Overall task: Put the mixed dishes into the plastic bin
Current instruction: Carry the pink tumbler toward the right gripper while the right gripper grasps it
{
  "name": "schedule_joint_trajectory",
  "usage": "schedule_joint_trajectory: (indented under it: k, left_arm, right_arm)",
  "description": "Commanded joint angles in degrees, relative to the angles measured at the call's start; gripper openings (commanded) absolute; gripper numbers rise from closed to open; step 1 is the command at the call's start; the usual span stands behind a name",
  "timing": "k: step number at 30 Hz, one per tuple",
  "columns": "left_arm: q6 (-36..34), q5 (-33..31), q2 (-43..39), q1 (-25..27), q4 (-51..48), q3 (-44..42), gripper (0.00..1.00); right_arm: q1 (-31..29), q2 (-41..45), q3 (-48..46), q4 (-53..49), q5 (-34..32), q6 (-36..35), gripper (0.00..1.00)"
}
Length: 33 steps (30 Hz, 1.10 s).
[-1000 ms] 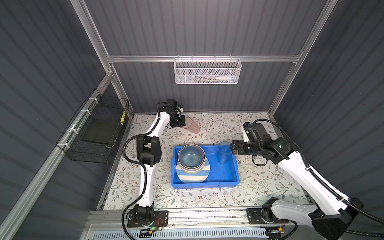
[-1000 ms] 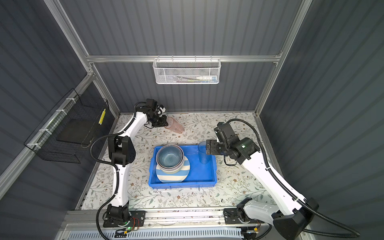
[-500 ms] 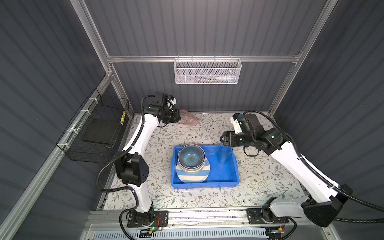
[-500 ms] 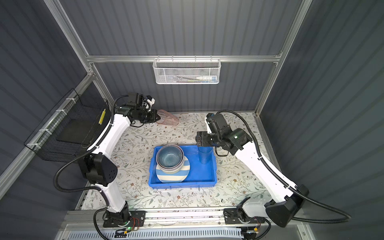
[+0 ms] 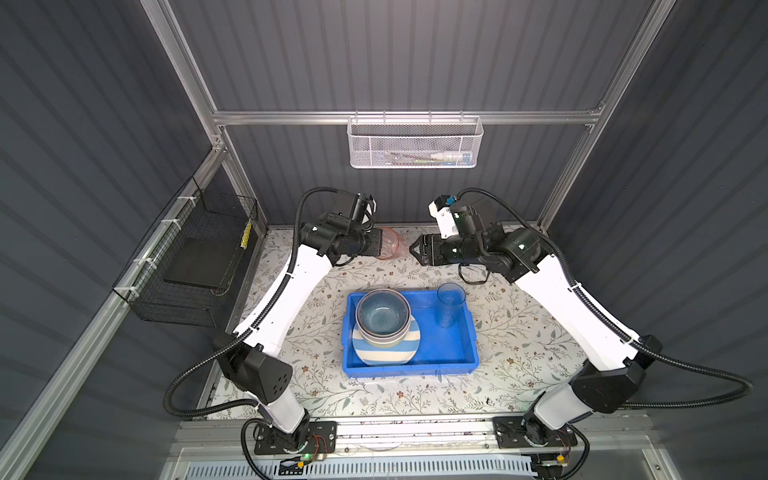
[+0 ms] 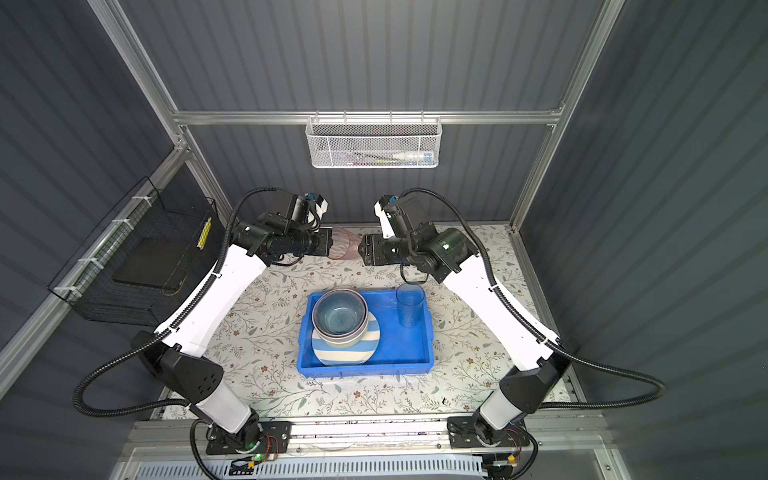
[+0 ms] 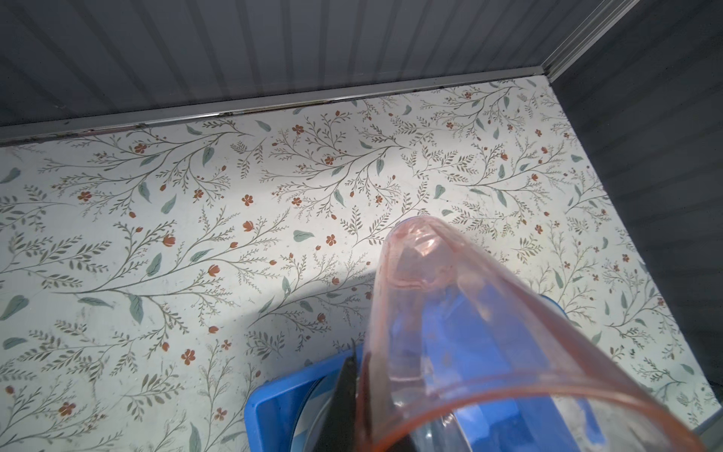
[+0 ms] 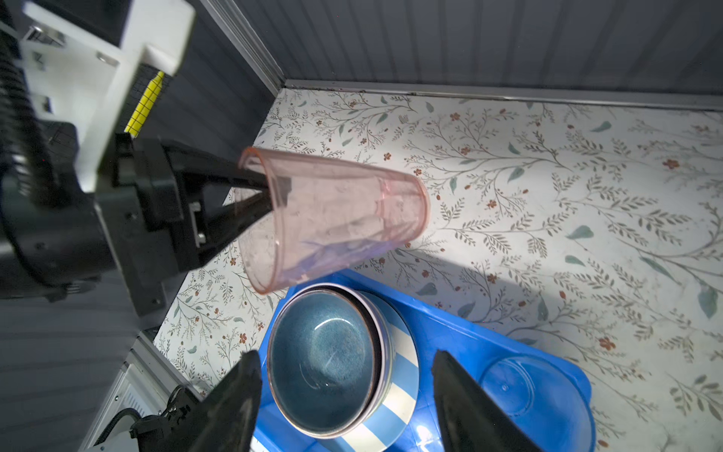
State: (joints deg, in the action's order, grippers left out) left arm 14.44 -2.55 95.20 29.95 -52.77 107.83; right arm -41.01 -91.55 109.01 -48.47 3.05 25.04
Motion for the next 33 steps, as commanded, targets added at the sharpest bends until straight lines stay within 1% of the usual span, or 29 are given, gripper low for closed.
schedule_joint_trajectory:
  k: [1, 4, 9, 12, 17, 22, 27, 31, 33]
  left_arm:
    - [1.8, -6.9, -2.1, 2.4, -2.4, 2.0, 0.00]
    - [2.4, -9.0, -2.3, 4.4, -3.1, 2.5, 0.00]
    - [2.5, -10.4, -2.5, 6.5, -3.4, 3.6, 0.00]
    - [2.3, -10.5, -2.5, 7.0, -3.7, 4.1, 0.00]
    - [1.8, -10.1, -2.7, 7.5, -3.3, 4.3, 0.00]
    - [0.1, -8.6, -3.2, 7.8, -2.9, 3.8, 0.00]
    - [-1.1, -8.0, -3.9, 7.9, -2.7, 2.8, 0.00]
    - [-1.5, -7.0, -4.6, 7.9, -2.2, 2.1, 0.00]
    - [-1.5, -6.3, -5.0, 7.9, -1.9, 2.1, 0.00]
  right_arm:
    - [-0.8, -1.8, 3.6, -1.5, 0.8, -0.3, 0.65]
    - [-1.1, -3.5, 5.5, -2.3, 0.3, 0.2, 0.60]
    - [-1.3, -5.6, 7.1, -3.1, 0.0, 0.5, 0.50]
    - [-1.7, -6.7, 7.7, -3.2, -0.3, 0.5, 0.48]
    - [-2.4, -9.5, 9.5, -4.6, -3.1, 0.8, 0.44]
    - [-3.7, -14.0, 15.3, -9.2, -7.9, -0.7, 0.40]
    - [-4.3, -17.8, 19.6, -13.3, -11.2, -0.4, 0.28]
    - [-4.4, -18.7, 20.0, -14.5, -12.2, -0.2, 0.19]
    - [-4.4, -18.8, 20.0, -14.7, -12.4, -0.1, 0.13]
